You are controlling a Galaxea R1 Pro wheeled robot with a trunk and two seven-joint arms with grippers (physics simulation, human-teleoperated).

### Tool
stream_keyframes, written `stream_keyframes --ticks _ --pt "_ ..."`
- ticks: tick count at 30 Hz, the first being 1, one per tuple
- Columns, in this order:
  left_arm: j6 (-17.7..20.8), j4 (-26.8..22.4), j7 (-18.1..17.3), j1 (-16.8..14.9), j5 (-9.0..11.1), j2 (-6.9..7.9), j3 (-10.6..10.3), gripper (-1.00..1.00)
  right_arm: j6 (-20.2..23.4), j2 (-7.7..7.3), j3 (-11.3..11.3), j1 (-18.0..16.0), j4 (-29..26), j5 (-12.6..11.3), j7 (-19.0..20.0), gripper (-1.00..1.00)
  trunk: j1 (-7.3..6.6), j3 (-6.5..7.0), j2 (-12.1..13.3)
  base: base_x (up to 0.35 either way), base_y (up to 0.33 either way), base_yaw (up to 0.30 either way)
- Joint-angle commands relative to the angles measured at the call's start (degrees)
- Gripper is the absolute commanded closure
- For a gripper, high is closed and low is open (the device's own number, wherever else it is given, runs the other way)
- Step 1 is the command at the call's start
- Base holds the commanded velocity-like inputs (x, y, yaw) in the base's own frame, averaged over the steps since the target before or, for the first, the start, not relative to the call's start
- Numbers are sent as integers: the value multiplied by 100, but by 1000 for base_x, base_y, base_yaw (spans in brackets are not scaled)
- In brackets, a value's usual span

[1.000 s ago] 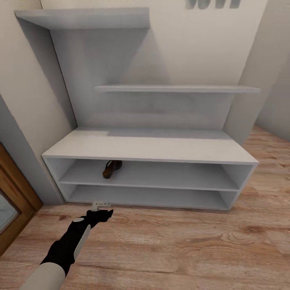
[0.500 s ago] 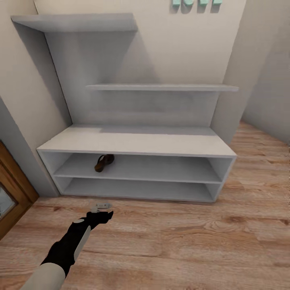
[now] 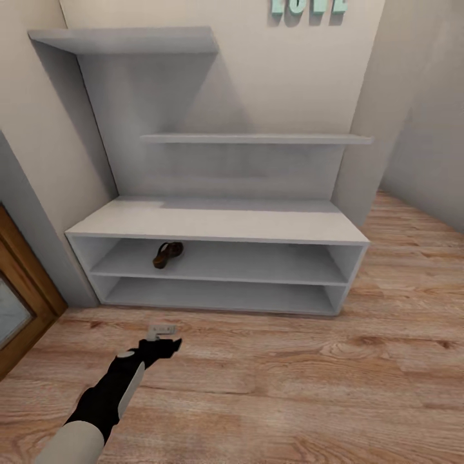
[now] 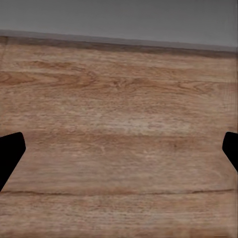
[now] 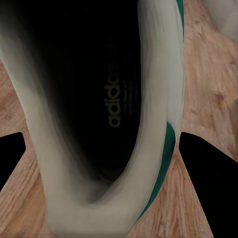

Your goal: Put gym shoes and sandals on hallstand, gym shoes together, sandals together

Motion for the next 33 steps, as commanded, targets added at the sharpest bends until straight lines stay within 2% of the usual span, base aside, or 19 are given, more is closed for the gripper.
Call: stream_keyframes --ticks 1,3,5,6,7,8,11,14,16,18,20,25,26,28,29,30,31,32,33 --pt "-50 75 -110 -2 39 15 -11 -100 39 -1 0 -4 -6 29 -3 100 -1 -5 -2 -5 0 0" --pt "-500 389 -565 -2 34 96 -6 -100 39 -1 0 -4 -5 29 -3 100 -1 -5 -2 -3 0 0" --pt "-1275 798 -1290 -2 41 336 -3 -100 39 -1 1 -4 -5 29 -3 100 -1 -5 -2 -1 0 0" --pt "-1477 903 -1500 -2 45 411 -3 -100 39 1 1 -4 -5 29 -3 100 -1 -5 -2 0 0 0" --pt "-1841 1105 -1933 -1 52 551 6 -100 39 4 2 -4 -5 29 -3 100 -1 -5 -2 0 0 0" --pt "-2234 1397 -2575 -2 73 731 64 -100 39 4 4 -4 -3 26 2 100 -1 -5 -2 0 0 0" --pt "-2589 1764 -3452 -1 168 1031 374 -100 39 10 8 -4 2 14 9 100 -1 -5 -2 0 0 0" --pt "-2720 1878 -3797 -3 223 1268 713 -100 39 61 15 -4 20 0 20 100 -1 -5 -2 0 0 0" --pt "-2764 1913 -3905 -2 234 1404 917 -100 34 188 25 -4 199 -1 33 100 -1 -5 -2 0 0 0" --pt "-2779 1922 -3942 -1 234 1460 992 -100 24 324 76 -4 367 5 41 100 -1 -5 -2 0 0 0" --pt "-2787 1927 -3960 -1 233 1487 1031 -100 18 483 314 -4 473 6 45 100 -1 -5 -2 0 0 0" --pt "-2794 1929 -3978 -1 212 1501 1063 -100 13 1252 2686 -4 746 -26 44 100 -1 -5 -2 0 0 0" --pt "-2793 1929 -3979 -1 209 1499 1062 -100 13 1321 2903 -4 784 -28 43 100 -1 -5 -2 0 0 0" --pt "-2789 1929 -3979 0 201 1494 1062 -100 13 1538 3788 -4 907 -35 45 100 -1 -5 -2 0 0 0" --pt "-2788 1929 -3980 0 200 1494 1062 -100 13 1560 3937 -4 920 -37 44 100 -1 -5 -2 0 0 0" --pt "-2787 1929 -3980 0 198 1493 1062 -100 13 1615 4367 -4 942 -45 47 100 -1 -5 -2 0 0 0" --pt "-2787 1929 -3980 0 198 1493 1062 -100 13 1636 4507 -4 946 -50 46 100 -1 -5 -2 0 0 0" --pt "-2787 1929 -3980 0 197 1492 1062 -100 22 1900 5239 -4 958 -77 39 100 -1 -5 -2 0 0 0" --pt "-2787 1929 -3980 0 197 1492 1060 -100 28 2017 5396 -4 958 -82 35 100 -1 -5 -2 0 0 0"
